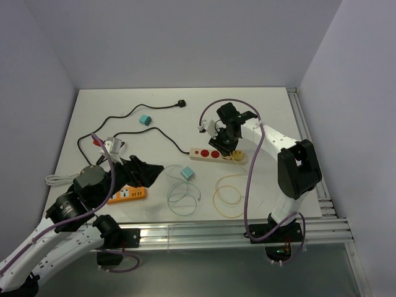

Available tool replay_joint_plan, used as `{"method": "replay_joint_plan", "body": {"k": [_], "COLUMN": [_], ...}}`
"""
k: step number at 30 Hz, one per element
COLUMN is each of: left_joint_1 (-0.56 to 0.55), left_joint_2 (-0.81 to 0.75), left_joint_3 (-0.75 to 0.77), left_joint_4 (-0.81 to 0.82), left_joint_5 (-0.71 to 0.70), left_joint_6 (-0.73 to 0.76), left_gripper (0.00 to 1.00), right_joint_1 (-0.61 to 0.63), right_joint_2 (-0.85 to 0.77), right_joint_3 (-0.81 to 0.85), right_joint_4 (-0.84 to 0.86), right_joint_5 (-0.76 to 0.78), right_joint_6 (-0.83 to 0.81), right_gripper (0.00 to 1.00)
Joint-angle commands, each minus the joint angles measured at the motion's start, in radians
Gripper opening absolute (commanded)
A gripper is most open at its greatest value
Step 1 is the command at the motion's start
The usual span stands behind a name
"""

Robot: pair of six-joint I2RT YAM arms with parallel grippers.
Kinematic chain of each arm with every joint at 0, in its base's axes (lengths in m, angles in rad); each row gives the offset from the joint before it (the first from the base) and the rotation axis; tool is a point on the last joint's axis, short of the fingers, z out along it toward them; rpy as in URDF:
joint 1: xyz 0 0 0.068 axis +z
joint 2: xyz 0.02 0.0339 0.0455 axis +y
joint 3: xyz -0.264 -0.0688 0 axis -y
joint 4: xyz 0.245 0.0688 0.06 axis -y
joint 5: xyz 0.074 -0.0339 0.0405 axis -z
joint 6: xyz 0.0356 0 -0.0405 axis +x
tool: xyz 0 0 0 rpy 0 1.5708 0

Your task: Insert the plug

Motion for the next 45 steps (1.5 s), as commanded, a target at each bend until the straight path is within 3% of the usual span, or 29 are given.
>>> {"method": "replay_joint_plan", "body": {"k": [1,19,35,45], "left_joint_1": [0.002,0.001,0.002,0.001], "left_joint_2": [0.001,-0.017,-0.009,-0.003], "left_joint_3": [-0.002,-0.003,-0.009,-0.005], "left_joint_4": [0.038,0.028,0.041,0.040], "left_joint_5": [0.018,0.011,0.023,0.024], "left_joint_6": [0.015,0.021,0.023,0.021], "left_gripper": [0.99,1.00,1.00,1.00], "right_joint_1": [-0.009,-0.010,-0.021,-0.026], "right_joint_2": [-0.005,-0.014,-0.170,-0.149], "right_joint_3": [-0.008,-0.123,-0.187,-0.201], "right_joint_4": [0.012,0.109,0.191,0.238], "right_joint_5": [-0.020,-0.046,-0.104,-0.117], "right_joint_6": [-0.021,-0.142,-0.142,-0.156], "right_gripper": [0.00,0.00,0.00,0.00]}}
